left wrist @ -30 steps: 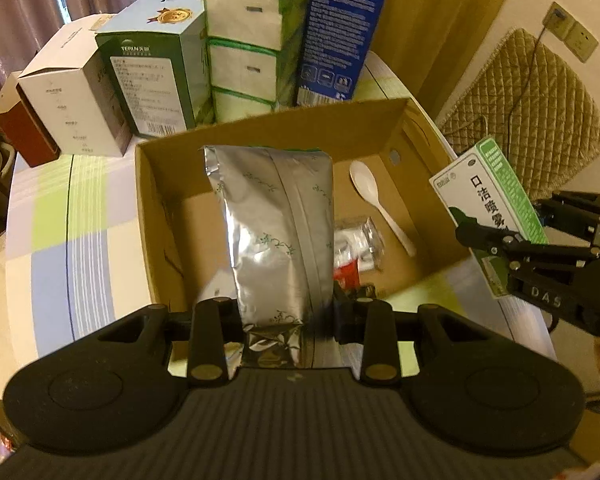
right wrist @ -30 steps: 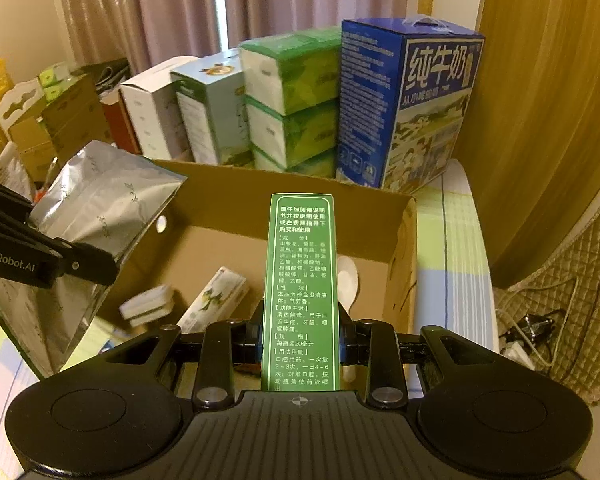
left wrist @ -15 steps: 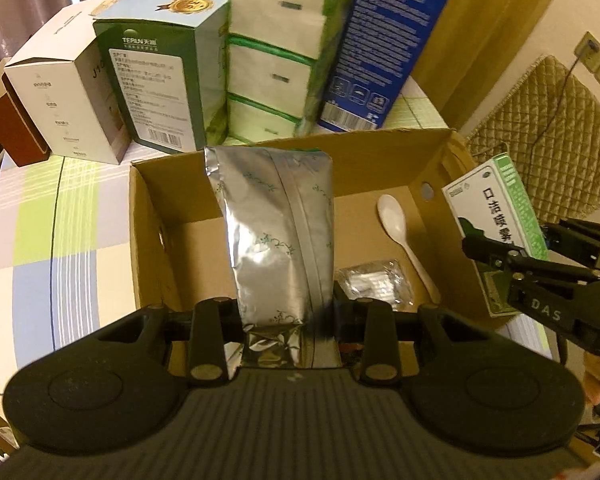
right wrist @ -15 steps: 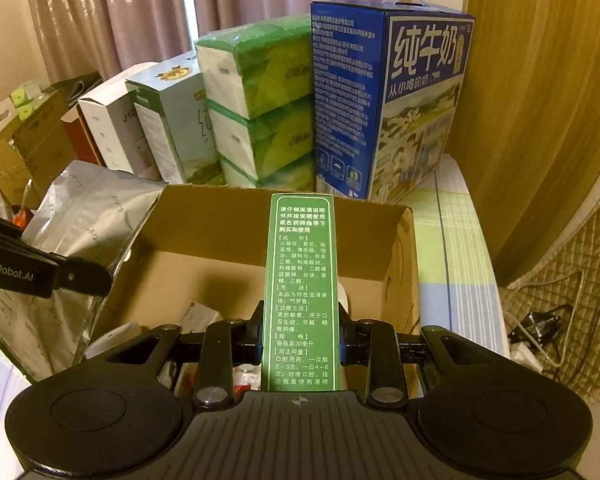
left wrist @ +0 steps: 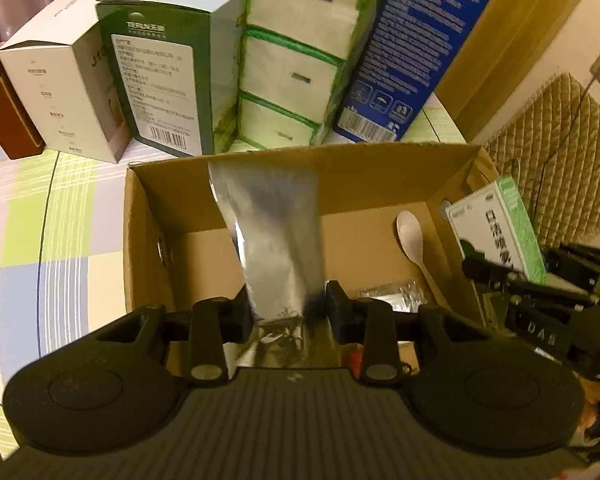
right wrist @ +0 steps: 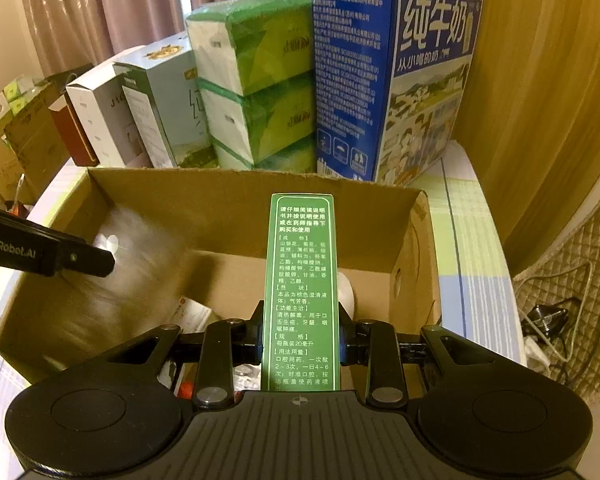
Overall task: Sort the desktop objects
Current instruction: 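Open both tools to drop the foil pouch and green medicine box into the cardboard box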
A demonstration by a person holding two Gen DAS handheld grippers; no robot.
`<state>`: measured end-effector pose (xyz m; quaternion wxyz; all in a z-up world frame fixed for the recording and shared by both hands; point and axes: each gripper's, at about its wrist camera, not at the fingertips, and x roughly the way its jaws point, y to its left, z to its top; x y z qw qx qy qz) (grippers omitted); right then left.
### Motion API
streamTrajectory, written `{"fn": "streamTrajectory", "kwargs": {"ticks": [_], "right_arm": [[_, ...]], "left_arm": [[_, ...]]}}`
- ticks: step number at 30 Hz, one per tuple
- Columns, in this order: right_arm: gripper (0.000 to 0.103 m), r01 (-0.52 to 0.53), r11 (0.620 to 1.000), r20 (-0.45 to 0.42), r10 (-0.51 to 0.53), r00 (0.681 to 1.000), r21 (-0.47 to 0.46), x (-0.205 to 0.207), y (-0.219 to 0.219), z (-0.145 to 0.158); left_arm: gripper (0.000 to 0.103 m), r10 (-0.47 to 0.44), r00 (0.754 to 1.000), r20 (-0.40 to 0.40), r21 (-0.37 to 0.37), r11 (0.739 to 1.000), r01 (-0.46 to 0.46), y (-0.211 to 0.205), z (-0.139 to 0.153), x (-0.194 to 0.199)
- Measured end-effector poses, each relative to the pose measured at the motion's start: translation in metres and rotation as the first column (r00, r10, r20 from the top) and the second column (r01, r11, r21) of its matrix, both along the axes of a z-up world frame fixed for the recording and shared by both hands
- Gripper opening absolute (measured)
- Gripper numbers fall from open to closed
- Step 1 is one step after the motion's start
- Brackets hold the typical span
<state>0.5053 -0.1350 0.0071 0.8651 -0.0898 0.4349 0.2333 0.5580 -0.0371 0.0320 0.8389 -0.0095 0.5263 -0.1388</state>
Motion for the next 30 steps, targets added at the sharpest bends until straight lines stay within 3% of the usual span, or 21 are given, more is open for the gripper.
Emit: {"fn": "streamTrajectory", "kwargs": {"ticks": [14, 16, 21, 25, 30], "right_arm": [[0.029, 0.030, 0.998, -0.011, -0.030, 1.000, 0.050, 0.002, -0.007, 0.001], [0.038, 0.043, 0.997, -0.007, -0.043, 0.999, 0.057, 0.003, -0.007, 0.003], [0.041, 0.036, 0.998, 0.003, -0.037, 0.999, 0.050, -0.003, -0.009, 0.005], [0.052, 0.037, 0.998, 0.008, -0.037, 0.999, 0.053, -0.011, -0.014, 0.007], [0.057, 0.033, 0.998, 0.027, -0.035, 0.999, 0.048, -0.028, -0.023, 0.018]], "left_arm": [[0.031, -0.008, 1.000, 0.008, 0.005, 1.000, 0.008, 0.008, -0.003, -0.011], [0.032, -0.006, 1.000, 0.010, 0.001, 1.000, 0.006, 0.010, -0.002, -0.013], [0.034, -0.010, 1.000, 0.016, -0.001, 1.000, 0.010, 0.014, 0.002, -0.018], [0.038, -0.014, 1.000, 0.020, -0.006, 1.000, 0.015, 0.016, 0.006, -0.025], [0.039, -0.016, 1.000, 0.015, -0.011, 1.000, 0.016, 0.020, 0.009, -0.039]]}}
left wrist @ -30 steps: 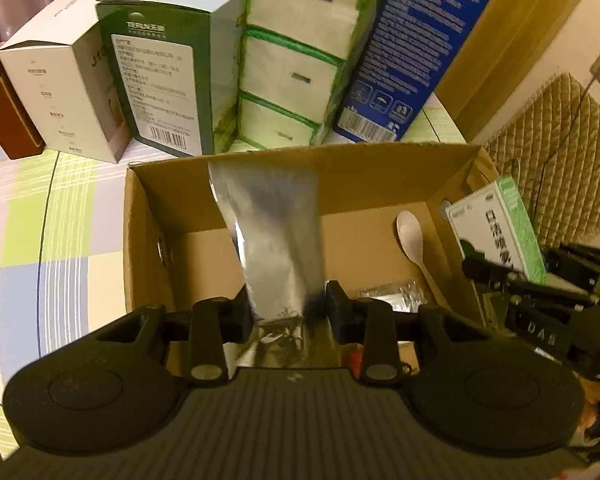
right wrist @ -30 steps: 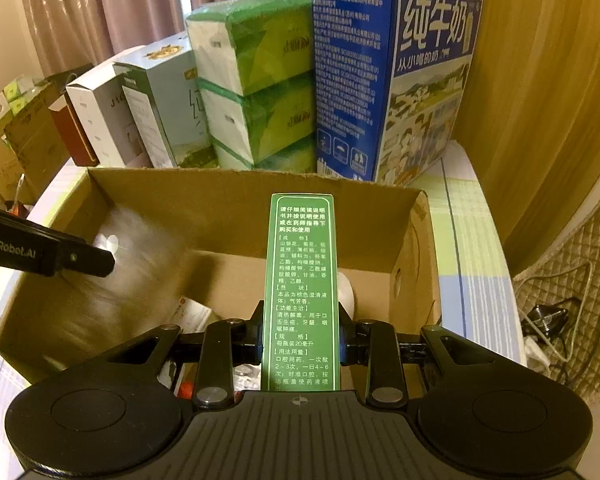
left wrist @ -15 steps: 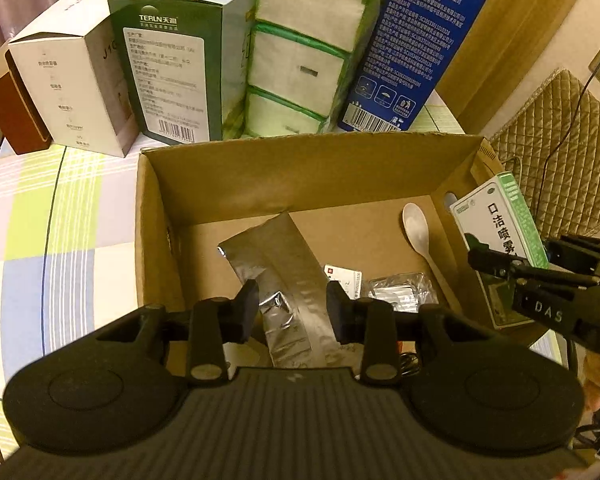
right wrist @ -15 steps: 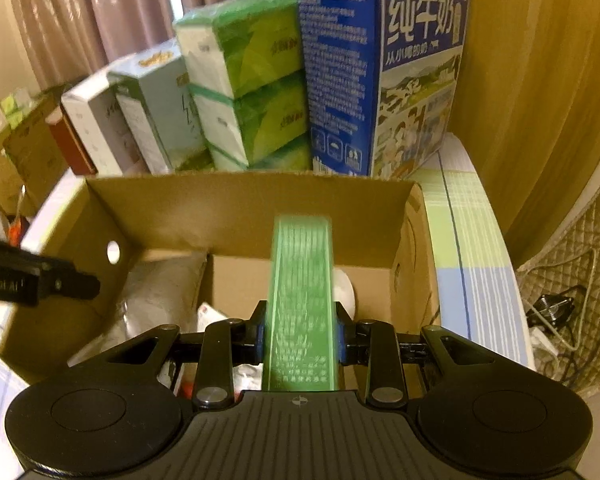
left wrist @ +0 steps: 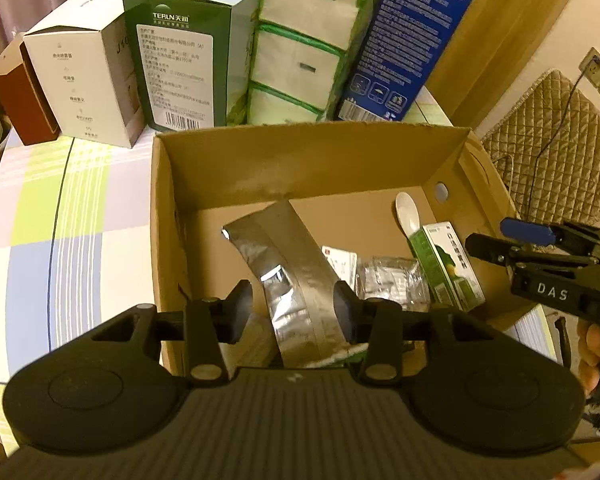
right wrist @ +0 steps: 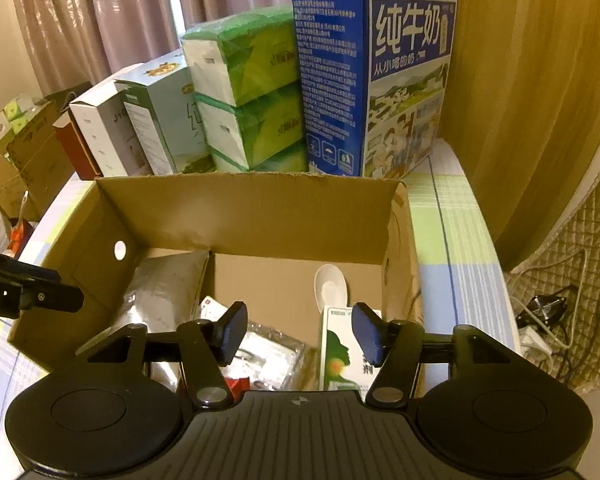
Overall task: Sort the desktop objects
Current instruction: 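Open both tools to drop the foil pouch and green medicine box into the cardboard box, then withdraw both tools from the cardboard box toward the floss box and white medicine box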
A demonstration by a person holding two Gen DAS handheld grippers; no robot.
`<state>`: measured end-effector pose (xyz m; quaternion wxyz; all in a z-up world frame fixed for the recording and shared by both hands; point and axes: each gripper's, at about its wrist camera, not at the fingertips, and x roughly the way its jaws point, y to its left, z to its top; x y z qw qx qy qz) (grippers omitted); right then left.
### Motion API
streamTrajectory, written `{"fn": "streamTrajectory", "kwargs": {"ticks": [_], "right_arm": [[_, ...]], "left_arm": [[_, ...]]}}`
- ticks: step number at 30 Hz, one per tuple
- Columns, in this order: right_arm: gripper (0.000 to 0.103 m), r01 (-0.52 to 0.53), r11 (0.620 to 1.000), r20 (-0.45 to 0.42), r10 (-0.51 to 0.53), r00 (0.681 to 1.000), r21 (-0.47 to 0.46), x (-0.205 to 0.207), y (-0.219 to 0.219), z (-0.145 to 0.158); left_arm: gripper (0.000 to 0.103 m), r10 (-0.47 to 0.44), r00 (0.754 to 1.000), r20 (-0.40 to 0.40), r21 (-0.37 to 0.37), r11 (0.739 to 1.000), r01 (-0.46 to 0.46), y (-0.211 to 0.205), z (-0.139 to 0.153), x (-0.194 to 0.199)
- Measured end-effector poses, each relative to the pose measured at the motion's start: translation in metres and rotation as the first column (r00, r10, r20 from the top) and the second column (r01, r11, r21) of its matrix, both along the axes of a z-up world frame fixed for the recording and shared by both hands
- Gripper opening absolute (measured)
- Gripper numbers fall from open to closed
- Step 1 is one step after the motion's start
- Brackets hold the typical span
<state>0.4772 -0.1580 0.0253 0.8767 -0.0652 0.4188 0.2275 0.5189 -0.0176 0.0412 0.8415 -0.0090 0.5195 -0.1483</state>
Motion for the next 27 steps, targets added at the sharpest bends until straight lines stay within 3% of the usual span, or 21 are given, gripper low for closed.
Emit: {"fn": "streamTrajectory", "kwargs": {"ticks": [17, 22, 27], "right_arm": [[0.074, -0.053, 0.998, 0.020, 0.053, 0.998, 0.030, -0.090, -0.016, 0.039], [0.089, -0.066, 0.998, 0.035, 0.066, 0.997, 0.018, -0.116, -0.017, 0.046], [0.095, -0.077, 0.997, 0.037, 0.077, 0.996, 0.010, -0.135, -0.022, 0.050]], "left_arm": [[0.060, 0.008, 1.000, 0.023, 0.006, 1.000, -0.008, 0.008, 0.042, -0.077], [0.070, 0.021, 0.999, 0.039, 0.020, 1.000, -0.021, 0.010, 0.055, -0.102], [0.075, 0.042, 0.998, 0.056, 0.021, 0.999, -0.044, 0.016, 0.067, -0.123]]}}
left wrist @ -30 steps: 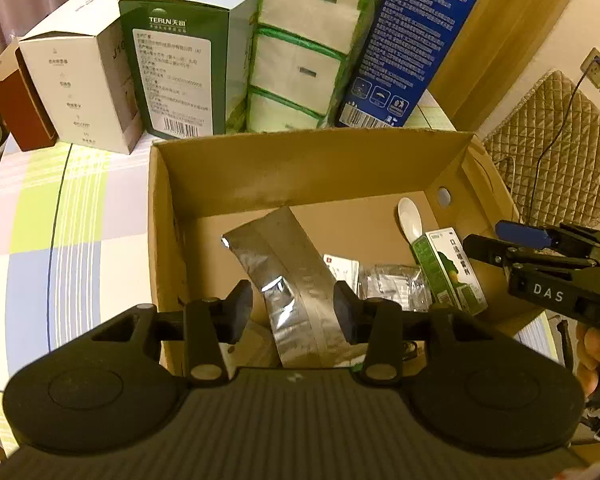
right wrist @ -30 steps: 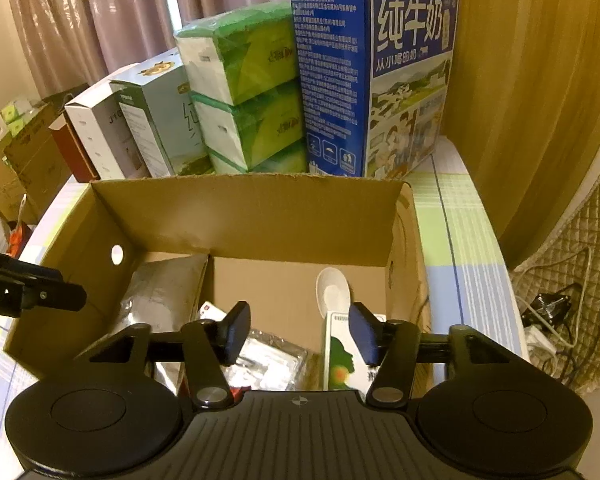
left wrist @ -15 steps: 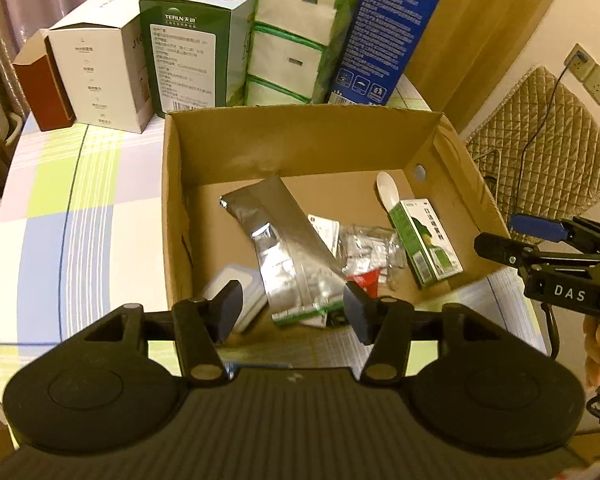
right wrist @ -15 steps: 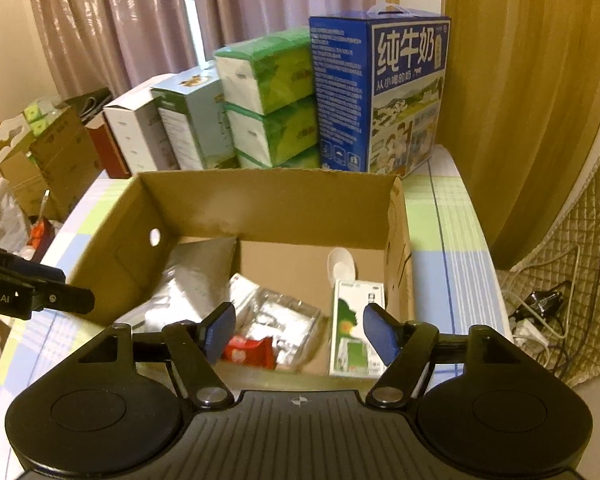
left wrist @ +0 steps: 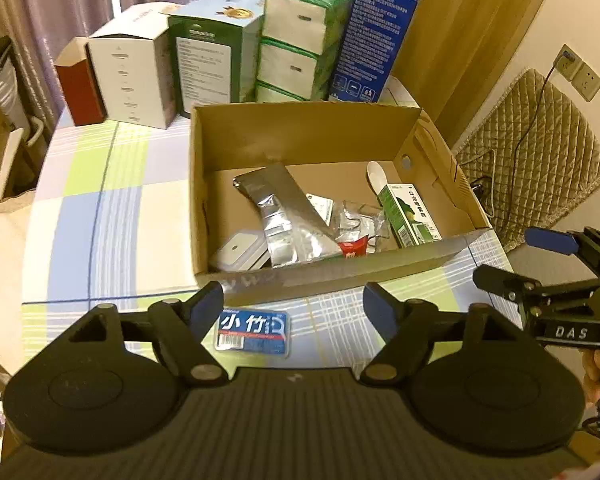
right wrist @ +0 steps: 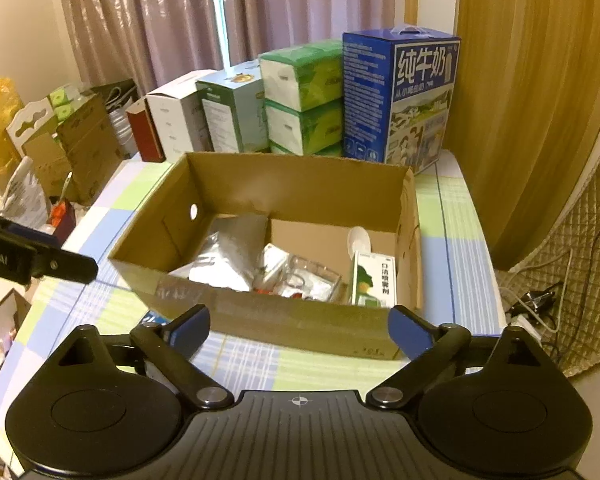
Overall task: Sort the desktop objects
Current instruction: 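Withdraw both tools from the cardboard box toward the floss box and white medicine box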
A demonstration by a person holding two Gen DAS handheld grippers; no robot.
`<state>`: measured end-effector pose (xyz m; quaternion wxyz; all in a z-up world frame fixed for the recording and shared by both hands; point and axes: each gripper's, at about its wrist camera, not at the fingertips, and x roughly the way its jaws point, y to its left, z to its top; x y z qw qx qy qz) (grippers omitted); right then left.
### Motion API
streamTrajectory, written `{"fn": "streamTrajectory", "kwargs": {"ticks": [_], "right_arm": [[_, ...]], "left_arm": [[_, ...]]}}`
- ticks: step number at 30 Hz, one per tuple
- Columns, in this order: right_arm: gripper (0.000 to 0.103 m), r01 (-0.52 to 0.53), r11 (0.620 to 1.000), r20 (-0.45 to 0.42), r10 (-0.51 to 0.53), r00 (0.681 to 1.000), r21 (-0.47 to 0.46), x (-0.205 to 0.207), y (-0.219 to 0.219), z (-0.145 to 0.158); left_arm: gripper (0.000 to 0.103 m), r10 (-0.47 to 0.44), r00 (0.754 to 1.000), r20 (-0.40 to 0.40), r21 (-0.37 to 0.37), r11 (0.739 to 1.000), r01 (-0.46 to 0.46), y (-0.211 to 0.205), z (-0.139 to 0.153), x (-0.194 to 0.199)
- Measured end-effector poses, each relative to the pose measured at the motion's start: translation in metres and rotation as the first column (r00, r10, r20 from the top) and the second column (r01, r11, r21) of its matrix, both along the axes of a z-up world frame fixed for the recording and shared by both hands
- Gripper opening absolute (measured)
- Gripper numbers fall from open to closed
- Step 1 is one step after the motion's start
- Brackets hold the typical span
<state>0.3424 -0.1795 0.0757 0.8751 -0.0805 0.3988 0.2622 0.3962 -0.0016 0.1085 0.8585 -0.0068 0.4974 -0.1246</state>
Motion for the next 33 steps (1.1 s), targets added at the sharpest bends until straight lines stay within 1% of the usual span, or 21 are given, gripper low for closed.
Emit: {"fn": "streamTrajectory", "kwargs": {"ticks": [2, 6, 11, 15, 18, 20, 23, 25, 33], "right_arm": [[0.097, -0.002, 1.000, -0.003, 0.002, 1.000, -0.004, -0.005, -0.002, 0.001], [0.101, -0.005, 1.000, 0.000, 0.005, 1.000, -0.012, -0.017, -0.006, 0.004], [0.101, -0.016, 1.000, -0.005, 0.016, 1.000, -0.013, -0.034, -0.015, 0.006], [0.101, -0.014, 1.000, -0.013, 0.014, 1.000, -0.013, -0.046, -0.022, 0.006], [0.101, -0.016, 1.000, -0.017, 0.016, 1.000, -0.021, -0.055, -0.027, 0.003], [0.101, -0.015, 1.000, -0.014, 0.015, 1.000, -0.023, -0.063, -0.030, 0.003], [0.101, -0.017, 0.999, -0.009, 0.017, 1.000, -0.027, -0.073, -0.034, 0.003], [0.101, -0.018, 0.999, -0.005, 0.018, 1.000, -0.030, -0.081, -0.036, 0.003], [0.101, -0.028, 0.999, 0.009, 0.028, 1.000, -0.028, -0.111, -0.042, 0.003]], "left_arm": [[0.081, 0.007, 1.000, 0.008, 0.003, 1.000, -0.007, 0.002, 0.004, -0.008], [0.084, 0.023, 1.000, 0.014, 0.001, 1.000, -0.023, 0.007, 0.011, -0.023], [0.091, 0.032, 0.999, 0.023, 0.009, 0.999, -0.032, 0.011, 0.014, -0.041], [0.095, 0.032, 0.999, 0.036, 0.037, 0.999, -0.033, 0.015, 0.015, -0.056], [0.097, 0.045, 0.998, 0.034, 0.030, 0.998, -0.046, 0.019, 0.013, -0.067], [0.102, 0.051, 0.997, 0.049, 0.050, 0.997, -0.054, 0.019, 0.013, -0.077], [0.102, 0.016, 0.996, 0.084, 0.112, 0.993, -0.025, 0.014, 0.011, -0.093], [0.102, -0.001, 0.995, 0.098, 0.130, 0.991, -0.012, 0.011, 0.009, -0.105], [0.102, -0.003, 0.994, 0.114, 0.091, 0.996, -0.007, 0.006, -0.005, -0.147]]}}
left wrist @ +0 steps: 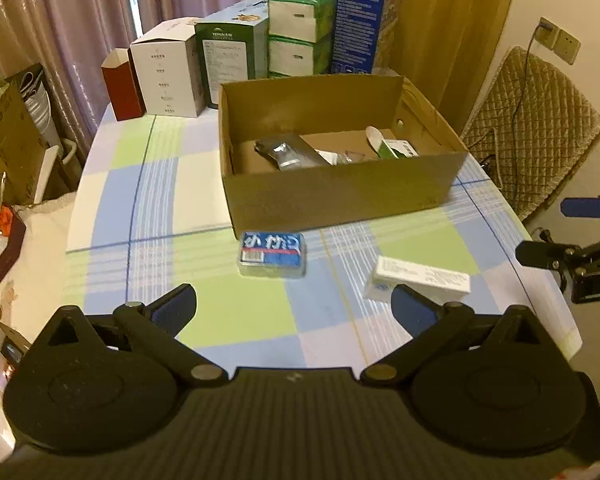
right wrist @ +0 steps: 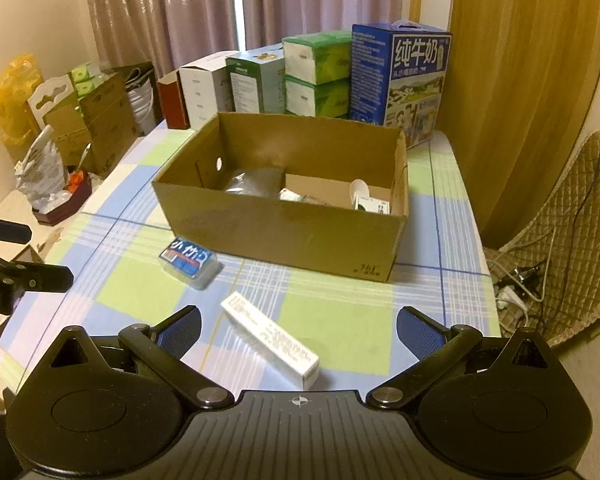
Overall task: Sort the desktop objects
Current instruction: 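Withdraw both tools from the cardboard box toward the floss box and white medicine box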
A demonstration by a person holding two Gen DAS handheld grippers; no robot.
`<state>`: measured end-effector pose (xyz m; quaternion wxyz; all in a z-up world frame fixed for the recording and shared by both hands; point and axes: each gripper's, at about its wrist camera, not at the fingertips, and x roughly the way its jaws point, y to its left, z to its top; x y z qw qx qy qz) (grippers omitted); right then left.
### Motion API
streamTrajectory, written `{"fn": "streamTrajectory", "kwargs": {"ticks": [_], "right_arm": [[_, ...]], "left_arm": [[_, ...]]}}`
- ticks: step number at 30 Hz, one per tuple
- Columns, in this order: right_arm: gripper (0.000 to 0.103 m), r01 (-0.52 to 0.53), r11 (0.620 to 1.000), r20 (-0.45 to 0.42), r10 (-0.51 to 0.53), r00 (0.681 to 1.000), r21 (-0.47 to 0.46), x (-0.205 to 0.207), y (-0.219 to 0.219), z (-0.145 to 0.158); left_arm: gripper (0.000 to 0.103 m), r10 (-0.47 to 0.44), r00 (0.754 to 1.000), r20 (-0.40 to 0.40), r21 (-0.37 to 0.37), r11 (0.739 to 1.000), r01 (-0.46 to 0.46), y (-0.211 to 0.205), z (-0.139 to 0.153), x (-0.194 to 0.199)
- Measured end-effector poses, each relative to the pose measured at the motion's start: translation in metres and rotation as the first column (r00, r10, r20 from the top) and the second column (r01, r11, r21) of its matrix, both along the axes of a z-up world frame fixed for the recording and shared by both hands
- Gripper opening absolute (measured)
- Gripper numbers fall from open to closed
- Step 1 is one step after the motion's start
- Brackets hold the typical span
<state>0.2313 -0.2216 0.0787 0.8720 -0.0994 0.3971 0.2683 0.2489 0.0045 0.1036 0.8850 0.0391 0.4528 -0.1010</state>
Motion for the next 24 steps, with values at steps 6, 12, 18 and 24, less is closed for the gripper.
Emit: {"fn": "streamTrajectory", "kwargs": {"ticks": [6, 12, 18, 24], "right_arm": [[0.101, 0.062, 0.996, -0.019, -0.061, 0.998, 0.061, -0.016, -0.011, -0.005], [0.101, 0.056, 0.997, -0.002, -0.056, 0.998, 0.045, -0.036, -0.010, -0.011], [0.101, 0.070, 0.997, -0.014, -0.069, 0.997, 0.040, -0.054, -0.013, -0.022], [0.101, 0.076, 0.997, -0.024, -0.075, 0.997, 0.028, -0.066, -0.018, -0.034]], "left_arm": [[0.102, 0.041, 0.999, -0.005, 0.003, 0.999, -0.041, 0.006, -0.007, -0.030], [0.102, 0.106, 0.993, 0.056, 0.006, 0.994, -0.107, 0.015, -0.009, -0.059], [0.102, 0.176, 0.983, 0.048, -0.041, 0.984, -0.174, 0.024, -0.021, -0.084], [0.102, 0.206, 0.978, 0.046, -0.058, 0.977, -0.203, 0.027, -0.029, -0.102]]}}
